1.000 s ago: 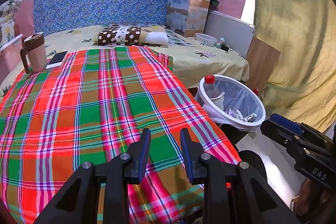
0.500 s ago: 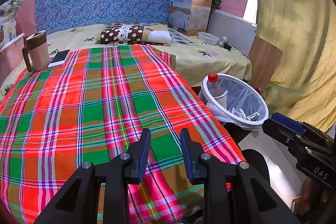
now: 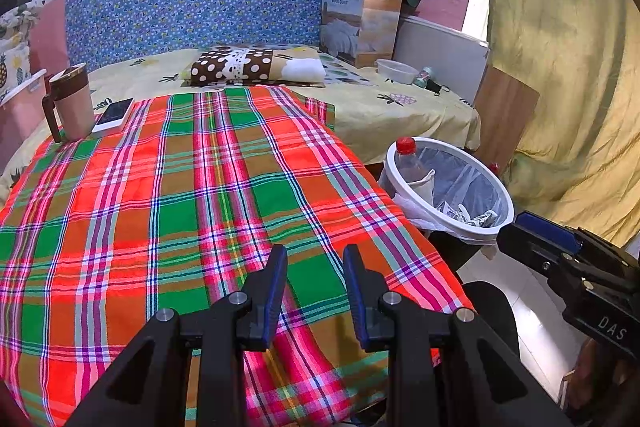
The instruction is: Collect trash
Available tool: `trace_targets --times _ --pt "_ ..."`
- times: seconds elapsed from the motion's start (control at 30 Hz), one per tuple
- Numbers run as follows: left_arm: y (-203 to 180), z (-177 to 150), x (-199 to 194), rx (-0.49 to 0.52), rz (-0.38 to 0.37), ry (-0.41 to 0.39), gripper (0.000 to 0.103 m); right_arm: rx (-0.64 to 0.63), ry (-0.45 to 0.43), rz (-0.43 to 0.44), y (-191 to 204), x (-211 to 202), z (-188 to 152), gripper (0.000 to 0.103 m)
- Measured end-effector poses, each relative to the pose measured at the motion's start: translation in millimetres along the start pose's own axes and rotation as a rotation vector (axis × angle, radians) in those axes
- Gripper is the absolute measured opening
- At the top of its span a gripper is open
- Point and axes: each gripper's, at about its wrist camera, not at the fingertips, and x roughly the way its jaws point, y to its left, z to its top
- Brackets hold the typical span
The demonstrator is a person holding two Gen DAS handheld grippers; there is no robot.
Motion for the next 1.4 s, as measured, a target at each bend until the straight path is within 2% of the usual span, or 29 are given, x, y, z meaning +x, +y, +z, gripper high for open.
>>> trace_targets --times 1.4 --pt "2.2 -3.1 3.6 0.000 0.022 0.016 0.029 -0.002 0.007 0.007 2.6 0.3 -1.5 0.046"
